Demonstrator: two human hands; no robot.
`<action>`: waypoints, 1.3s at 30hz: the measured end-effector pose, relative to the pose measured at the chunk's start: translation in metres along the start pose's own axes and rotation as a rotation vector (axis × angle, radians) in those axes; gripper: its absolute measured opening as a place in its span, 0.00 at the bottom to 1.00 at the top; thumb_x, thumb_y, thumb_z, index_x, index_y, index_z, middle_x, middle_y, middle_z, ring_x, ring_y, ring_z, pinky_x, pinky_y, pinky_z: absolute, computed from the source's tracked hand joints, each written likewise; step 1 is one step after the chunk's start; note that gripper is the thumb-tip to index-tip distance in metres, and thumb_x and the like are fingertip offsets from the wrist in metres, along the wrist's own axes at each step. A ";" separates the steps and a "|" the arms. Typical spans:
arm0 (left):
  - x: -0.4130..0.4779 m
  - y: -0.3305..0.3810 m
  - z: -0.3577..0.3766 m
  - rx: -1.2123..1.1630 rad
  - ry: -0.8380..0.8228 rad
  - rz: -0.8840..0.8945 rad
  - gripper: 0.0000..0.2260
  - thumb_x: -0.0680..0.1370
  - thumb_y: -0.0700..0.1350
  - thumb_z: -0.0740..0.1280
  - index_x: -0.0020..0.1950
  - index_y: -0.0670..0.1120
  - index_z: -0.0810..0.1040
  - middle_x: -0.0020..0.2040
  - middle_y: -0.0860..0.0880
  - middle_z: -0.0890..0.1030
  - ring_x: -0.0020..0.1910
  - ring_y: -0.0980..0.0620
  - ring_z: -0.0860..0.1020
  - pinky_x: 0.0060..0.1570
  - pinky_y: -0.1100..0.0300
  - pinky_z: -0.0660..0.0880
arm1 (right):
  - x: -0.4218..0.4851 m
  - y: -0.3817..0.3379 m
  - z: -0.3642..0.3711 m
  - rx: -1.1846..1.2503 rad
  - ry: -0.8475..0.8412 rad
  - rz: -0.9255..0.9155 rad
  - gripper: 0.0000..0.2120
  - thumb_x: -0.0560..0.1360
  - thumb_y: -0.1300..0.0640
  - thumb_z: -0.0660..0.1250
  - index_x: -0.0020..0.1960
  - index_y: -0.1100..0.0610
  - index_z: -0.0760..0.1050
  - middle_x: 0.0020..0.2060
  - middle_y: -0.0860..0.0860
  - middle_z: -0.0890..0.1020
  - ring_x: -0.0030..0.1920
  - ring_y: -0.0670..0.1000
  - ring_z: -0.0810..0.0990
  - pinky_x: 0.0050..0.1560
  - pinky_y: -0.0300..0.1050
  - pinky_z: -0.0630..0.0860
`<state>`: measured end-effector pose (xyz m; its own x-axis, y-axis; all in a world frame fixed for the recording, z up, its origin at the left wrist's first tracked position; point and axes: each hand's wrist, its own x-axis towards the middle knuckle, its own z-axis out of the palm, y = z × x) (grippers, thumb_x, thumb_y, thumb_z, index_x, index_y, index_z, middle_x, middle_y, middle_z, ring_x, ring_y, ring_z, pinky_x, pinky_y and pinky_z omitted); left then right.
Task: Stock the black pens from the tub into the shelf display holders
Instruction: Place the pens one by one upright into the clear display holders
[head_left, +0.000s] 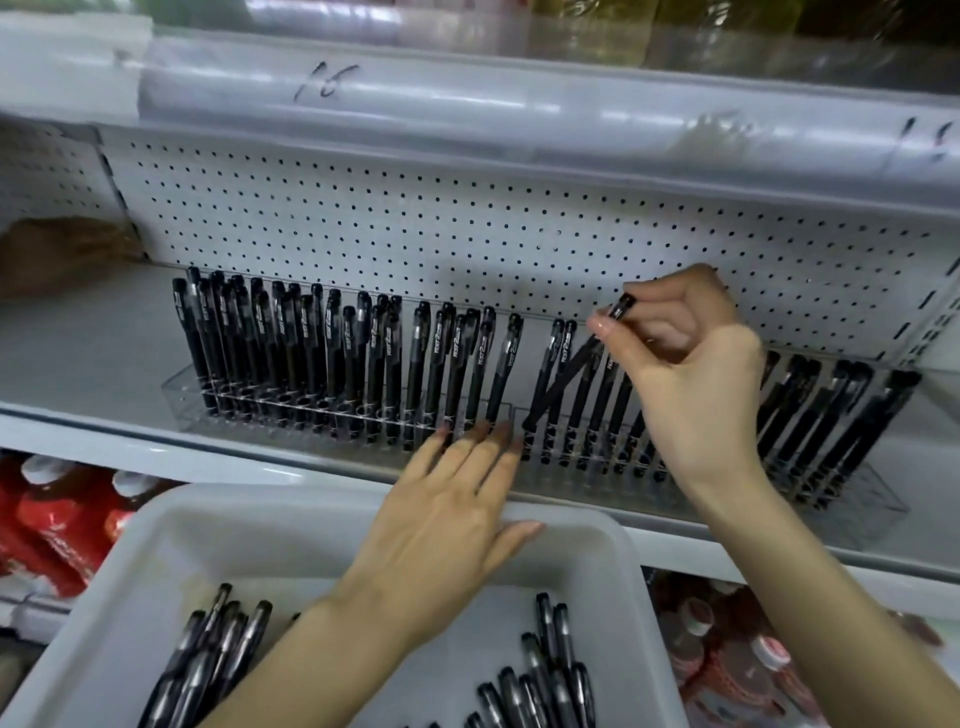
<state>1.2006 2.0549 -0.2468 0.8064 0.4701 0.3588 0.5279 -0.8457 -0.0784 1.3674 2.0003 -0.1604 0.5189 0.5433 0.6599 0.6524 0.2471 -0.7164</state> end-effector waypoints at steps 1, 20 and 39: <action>0.000 0.000 0.001 0.003 -0.001 0.001 0.29 0.79 0.61 0.49 0.66 0.43 0.74 0.64 0.46 0.77 0.63 0.49 0.75 0.66 0.49 0.69 | 0.001 0.001 0.000 -0.004 -0.009 -0.005 0.13 0.69 0.57 0.74 0.44 0.48 0.71 0.38 0.42 0.78 0.40 0.37 0.79 0.45 0.28 0.73; -0.001 0.000 0.009 0.021 0.009 0.007 0.29 0.79 0.60 0.50 0.68 0.42 0.73 0.65 0.46 0.75 0.65 0.48 0.72 0.66 0.48 0.69 | 0.013 0.008 0.016 -0.271 -0.214 -0.116 0.08 0.69 0.57 0.75 0.45 0.59 0.80 0.35 0.47 0.78 0.39 0.39 0.76 0.40 0.24 0.70; -0.019 -0.011 -0.008 0.040 -0.043 0.013 0.29 0.81 0.62 0.47 0.70 0.43 0.69 0.68 0.47 0.73 0.68 0.50 0.71 0.68 0.45 0.65 | 0.009 0.001 0.007 -0.422 -0.339 -0.031 0.15 0.69 0.52 0.73 0.55 0.52 0.78 0.39 0.44 0.77 0.40 0.35 0.73 0.43 0.25 0.69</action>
<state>1.1775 2.0538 -0.2455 0.8236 0.4700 0.3175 0.5267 -0.8415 -0.1206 1.3690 2.0111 -0.1567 0.3340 0.7862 0.5199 0.8660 -0.0383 -0.4986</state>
